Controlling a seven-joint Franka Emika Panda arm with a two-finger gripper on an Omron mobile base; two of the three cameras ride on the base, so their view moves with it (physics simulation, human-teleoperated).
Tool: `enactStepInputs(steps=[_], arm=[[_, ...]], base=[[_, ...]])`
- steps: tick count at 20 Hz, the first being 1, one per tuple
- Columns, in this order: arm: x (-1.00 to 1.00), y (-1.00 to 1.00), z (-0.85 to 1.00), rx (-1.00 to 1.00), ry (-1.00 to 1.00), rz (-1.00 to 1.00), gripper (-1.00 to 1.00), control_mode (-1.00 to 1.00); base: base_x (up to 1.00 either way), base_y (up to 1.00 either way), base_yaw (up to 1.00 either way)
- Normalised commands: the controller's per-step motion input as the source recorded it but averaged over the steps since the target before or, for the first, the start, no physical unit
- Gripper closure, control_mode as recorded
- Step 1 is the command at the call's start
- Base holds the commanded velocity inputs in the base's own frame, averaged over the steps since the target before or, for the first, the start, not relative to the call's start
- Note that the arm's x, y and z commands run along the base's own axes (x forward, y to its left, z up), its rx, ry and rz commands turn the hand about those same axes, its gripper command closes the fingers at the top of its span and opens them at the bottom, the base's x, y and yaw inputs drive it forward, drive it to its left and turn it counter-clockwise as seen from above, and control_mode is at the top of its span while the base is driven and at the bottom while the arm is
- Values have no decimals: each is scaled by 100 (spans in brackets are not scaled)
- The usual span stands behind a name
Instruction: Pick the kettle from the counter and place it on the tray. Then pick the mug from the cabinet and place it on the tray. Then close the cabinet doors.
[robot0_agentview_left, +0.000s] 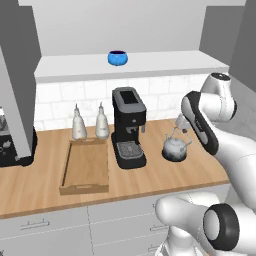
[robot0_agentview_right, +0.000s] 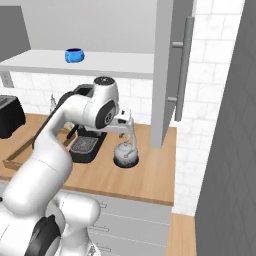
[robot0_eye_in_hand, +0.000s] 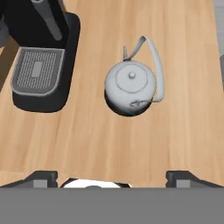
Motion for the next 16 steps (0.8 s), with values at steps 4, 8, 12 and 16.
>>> enactStepInputs(steps=[4,8,12,16], arm=[[45,-15,-46,2,-5,0,-100,-100],[54,-22,-41,6,-7,0,-100,-100],[50,-15,-33,0,-2,0,-100,-100],[53,-15,-19,0,0,0,-100,-100]], base=[[0,0,0],[0,0,0],[0,0,0],[0,0,0]])
